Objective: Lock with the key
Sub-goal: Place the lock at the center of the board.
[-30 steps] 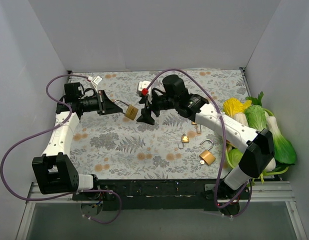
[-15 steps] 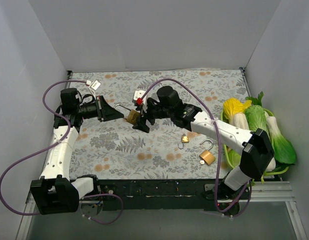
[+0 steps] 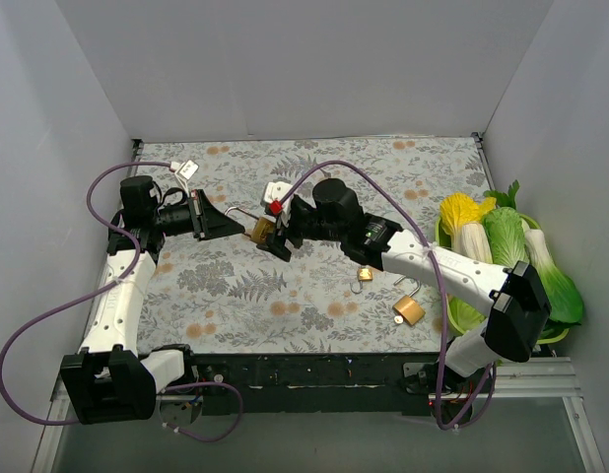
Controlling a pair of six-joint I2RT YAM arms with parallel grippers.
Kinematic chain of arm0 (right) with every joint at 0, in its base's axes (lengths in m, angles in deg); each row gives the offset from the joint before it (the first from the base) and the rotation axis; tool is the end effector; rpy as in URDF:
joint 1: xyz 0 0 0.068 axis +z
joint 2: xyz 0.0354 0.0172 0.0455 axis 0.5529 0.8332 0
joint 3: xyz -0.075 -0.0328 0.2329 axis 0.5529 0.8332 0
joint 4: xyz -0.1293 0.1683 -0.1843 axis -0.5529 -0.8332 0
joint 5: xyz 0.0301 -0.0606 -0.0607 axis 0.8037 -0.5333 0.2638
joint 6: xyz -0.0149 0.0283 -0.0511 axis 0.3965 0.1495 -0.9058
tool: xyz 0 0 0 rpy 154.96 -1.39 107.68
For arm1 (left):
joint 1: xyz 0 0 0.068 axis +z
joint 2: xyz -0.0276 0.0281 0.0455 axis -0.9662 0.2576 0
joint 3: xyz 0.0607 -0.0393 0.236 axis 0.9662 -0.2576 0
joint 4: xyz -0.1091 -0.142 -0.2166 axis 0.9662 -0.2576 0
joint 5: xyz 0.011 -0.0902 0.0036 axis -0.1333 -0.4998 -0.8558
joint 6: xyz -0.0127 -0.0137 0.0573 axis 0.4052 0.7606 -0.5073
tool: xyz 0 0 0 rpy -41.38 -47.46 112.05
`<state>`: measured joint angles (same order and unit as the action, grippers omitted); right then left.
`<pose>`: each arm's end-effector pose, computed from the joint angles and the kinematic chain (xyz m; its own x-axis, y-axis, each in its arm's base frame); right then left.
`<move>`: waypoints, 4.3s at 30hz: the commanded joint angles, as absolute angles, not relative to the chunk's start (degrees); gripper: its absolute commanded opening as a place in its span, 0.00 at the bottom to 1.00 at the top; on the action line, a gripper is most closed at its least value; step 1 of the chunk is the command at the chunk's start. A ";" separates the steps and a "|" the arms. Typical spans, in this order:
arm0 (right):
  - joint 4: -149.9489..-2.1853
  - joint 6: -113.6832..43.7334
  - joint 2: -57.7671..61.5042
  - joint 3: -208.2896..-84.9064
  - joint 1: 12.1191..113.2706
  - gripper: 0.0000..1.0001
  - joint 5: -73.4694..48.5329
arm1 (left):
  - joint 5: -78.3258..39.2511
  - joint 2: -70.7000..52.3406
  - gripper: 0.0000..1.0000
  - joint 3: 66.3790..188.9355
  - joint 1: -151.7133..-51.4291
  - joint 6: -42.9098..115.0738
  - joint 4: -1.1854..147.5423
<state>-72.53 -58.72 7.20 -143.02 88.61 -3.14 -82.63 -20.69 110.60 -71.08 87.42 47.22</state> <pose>0.2139 0.3287 0.3192 0.1676 -0.2465 -0.9546 -0.9398 0.2527 -0.2302 0.2643 -0.0238 0.2975 -0.9338 -0.3506 0.0716 -0.1268 0.1370 -0.9824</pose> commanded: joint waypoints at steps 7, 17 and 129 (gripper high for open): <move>-70.72 -60.60 7.18 -143.83 89.11 0.71 -6.22 | -85.72 -22.36 0.00 110.69 -71.20 89.98 50.95; -72.30 -58.94 8.67 -146.19 89.03 0.01 -8.06 | -82.92 -22.10 0.39 110.24 -71.20 91.91 52.27; -105.75 -58.74 14.32 -165.65 62.92 0.96 -5.69 | -58.38 -25.08 0.98 122.82 -66.46 70.73 39.96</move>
